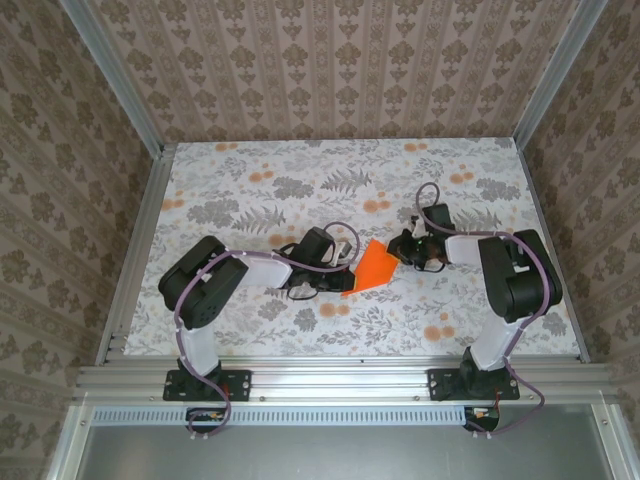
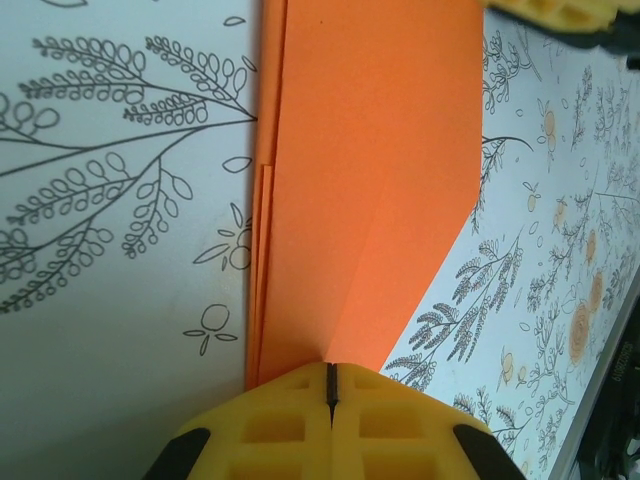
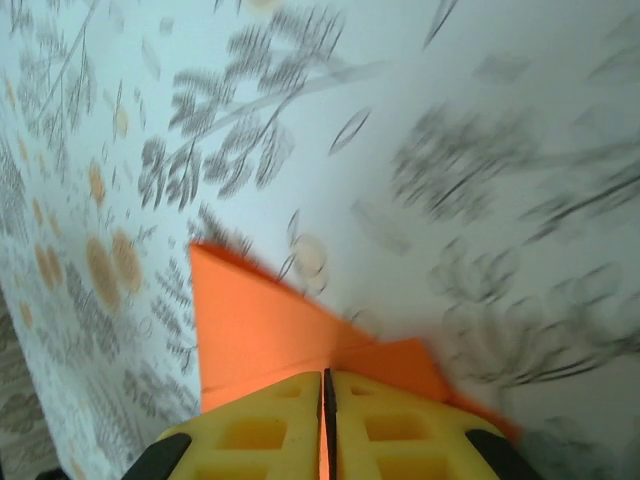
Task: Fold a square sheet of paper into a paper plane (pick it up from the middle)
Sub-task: Fourth fold the wing at the center of the table.
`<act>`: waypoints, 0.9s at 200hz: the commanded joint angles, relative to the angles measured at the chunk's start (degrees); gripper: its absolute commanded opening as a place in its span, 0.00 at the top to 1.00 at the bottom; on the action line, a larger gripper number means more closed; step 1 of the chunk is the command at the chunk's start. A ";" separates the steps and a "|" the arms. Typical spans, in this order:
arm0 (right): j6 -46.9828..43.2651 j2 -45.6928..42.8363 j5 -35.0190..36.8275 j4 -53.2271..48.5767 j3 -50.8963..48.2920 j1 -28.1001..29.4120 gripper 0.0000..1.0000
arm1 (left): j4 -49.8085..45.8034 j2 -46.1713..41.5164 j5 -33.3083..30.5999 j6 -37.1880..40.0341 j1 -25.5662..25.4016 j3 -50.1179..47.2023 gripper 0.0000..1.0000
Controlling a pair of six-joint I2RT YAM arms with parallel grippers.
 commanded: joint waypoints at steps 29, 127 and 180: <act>-3.48 2.32 5.27 -4.09 5.19 -3.31 0.87 | -12.72 1.32 -2.85 1.86 0.45 -3.20 1.00; 0.86 -11.35 1.75 -6.02 -2.16 7.46 0.86 | -12.40 1.24 -2.95 0.79 0.27 -0.71 1.00; 5.63 -2.85 -3.07 3.40 -3.57 10.62 0.87 | -11.90 0.60 -2.46 0.44 0.27 -0.39 1.00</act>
